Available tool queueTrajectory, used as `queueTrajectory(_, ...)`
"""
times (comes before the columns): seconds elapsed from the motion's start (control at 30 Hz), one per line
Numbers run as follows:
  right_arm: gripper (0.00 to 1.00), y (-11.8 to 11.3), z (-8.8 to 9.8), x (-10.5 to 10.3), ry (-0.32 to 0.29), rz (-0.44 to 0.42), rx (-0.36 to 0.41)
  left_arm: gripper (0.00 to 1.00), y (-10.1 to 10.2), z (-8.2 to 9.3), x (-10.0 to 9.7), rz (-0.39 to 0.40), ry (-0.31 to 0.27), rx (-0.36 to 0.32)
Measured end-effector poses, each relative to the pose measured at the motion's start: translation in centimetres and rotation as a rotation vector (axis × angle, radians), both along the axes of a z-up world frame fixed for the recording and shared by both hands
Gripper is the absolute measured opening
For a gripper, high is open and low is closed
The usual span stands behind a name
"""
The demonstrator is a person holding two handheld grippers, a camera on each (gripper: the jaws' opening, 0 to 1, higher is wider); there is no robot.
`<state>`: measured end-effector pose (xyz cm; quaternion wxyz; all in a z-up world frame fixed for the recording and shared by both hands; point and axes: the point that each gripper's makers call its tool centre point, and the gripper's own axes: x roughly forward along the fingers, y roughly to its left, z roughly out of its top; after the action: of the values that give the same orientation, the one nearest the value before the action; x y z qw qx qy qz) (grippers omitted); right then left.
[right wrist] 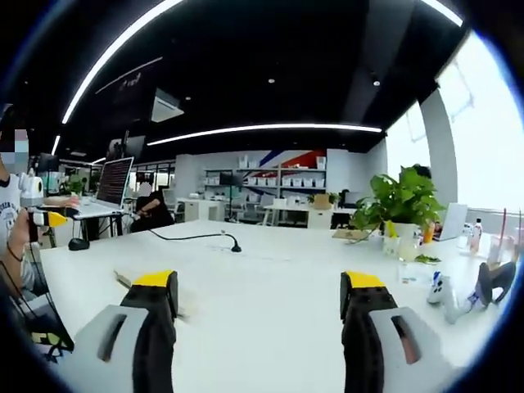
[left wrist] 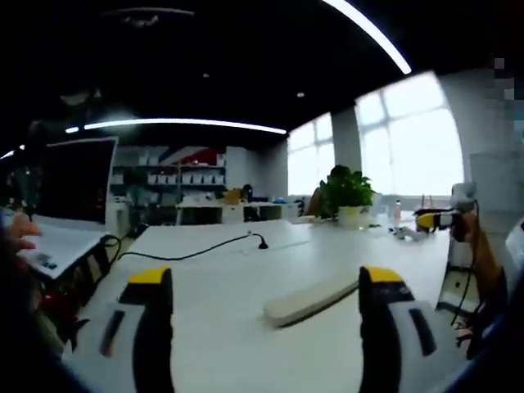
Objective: Arrange the utensils inside the cutlery case until each visible utensil rests in its matching compartment.
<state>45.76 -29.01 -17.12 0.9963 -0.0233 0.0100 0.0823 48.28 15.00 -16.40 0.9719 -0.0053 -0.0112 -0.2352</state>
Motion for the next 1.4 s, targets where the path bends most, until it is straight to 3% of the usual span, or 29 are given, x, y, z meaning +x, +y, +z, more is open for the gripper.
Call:
queueTrajectory(0.07, 0.98, -0.3, -0.5, 0.0, 0.025, -0.02, -0.028, 1.0, 0.2, 0.0, -0.1, 0.007, 0.001, -0.002)
queueTrajectory(0.23, 0.99, -1.0, -0.2, 0.1, 0.012, -0.046, -0.016, 1.0, 0.4, 0.2, 0.0, 0.013, 0.002, -0.023)
queueTrajectory(0.43, 0.99, -2.1, 0.7, 0.0, -0.039, -0.106, 0.013, 1.0, 0.4, 0.4, 0.2, 0.019, -0.005, -0.036)
queueTrajectory(0.67, 0.99, -1.9, 0.9, 0.0, -0.043, -0.103, 0.014, 1.0, 0.4, 0.5, 0.4, 0.031, -0.015, -0.035)
queueTrajectory(0.87, 0.99, -1.8, 1.8, -0.3, -0.085, -0.12, 0.006, 1.0, 1.0, 0.3, 0.7, 0.047, -0.011, -0.034)
queueTrajectory(1.4, 0.99, -2.4, 1.4, -0.4, -0.063, -0.152, -0.009, 1.0, 0.8, 0.5, 0.8, 0.037, -0.023, -0.03)
